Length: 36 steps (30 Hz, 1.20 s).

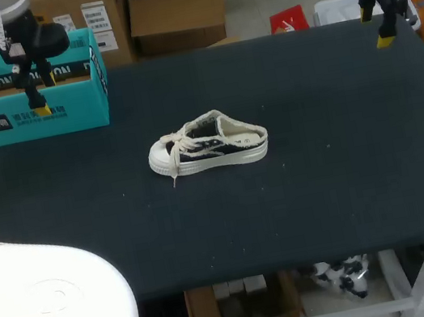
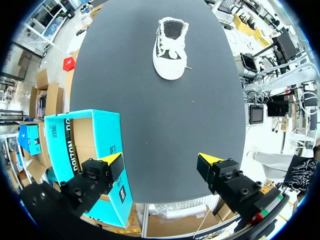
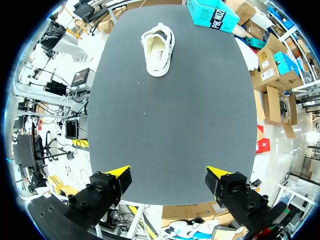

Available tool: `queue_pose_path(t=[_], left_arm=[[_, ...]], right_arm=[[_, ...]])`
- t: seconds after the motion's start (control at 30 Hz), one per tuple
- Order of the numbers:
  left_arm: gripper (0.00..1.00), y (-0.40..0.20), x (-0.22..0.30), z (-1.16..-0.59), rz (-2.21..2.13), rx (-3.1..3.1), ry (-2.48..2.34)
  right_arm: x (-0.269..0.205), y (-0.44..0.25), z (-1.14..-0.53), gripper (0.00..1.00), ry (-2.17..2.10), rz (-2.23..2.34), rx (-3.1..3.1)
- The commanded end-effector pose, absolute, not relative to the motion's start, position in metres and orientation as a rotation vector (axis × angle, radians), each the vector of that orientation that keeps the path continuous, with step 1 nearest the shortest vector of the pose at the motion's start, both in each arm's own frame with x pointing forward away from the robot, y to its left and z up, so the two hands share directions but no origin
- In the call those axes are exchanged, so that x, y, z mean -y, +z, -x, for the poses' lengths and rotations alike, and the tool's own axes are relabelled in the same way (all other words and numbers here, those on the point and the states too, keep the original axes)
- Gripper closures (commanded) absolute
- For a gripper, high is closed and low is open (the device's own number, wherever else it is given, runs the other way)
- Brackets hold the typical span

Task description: Open the shoe tongue, take the insole out of the shoe, put the insole back into the shoe, and pack the shoe into the shoebox

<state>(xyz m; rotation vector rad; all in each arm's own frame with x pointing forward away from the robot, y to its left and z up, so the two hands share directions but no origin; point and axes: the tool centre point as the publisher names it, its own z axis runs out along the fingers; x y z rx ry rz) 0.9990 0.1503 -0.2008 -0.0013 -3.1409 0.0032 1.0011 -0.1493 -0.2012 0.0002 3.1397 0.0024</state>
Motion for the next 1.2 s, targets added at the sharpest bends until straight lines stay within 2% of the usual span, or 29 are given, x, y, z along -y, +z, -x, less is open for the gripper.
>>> queue_pose_path(t=[0.03,0.53,0.7,0.93,1.2], left_arm=[[0.0,-0.201,-0.15,-0.999,0.001,3.141,0.002],[0.0,-0.201,-0.146,-0.998,0.014,3.143,0.019],[0.0,-0.206,-0.131,-0.998,-0.123,3.156,0.092],[0.0,-0.217,-0.109,-0.984,-0.479,3.1,0.079],[0.0,-0.218,-0.083,-0.963,-0.785,3.031,0.106]], right_arm=[[0.149,-0.2,-1.001,0.0,0.001,-0.001,-3.141],[0.149,-0.2,-1.001,0.0,0.001,-0.001,-3.141],[0.14,-0.217,-0.994,0.0,0.183,-0.007,-3.139],[0.112,-0.247,-0.977,0.0,0.393,-0.024,-3.125],[0.059,-0.289,-0.967,0.0,0.659,-0.017,-3.066]])
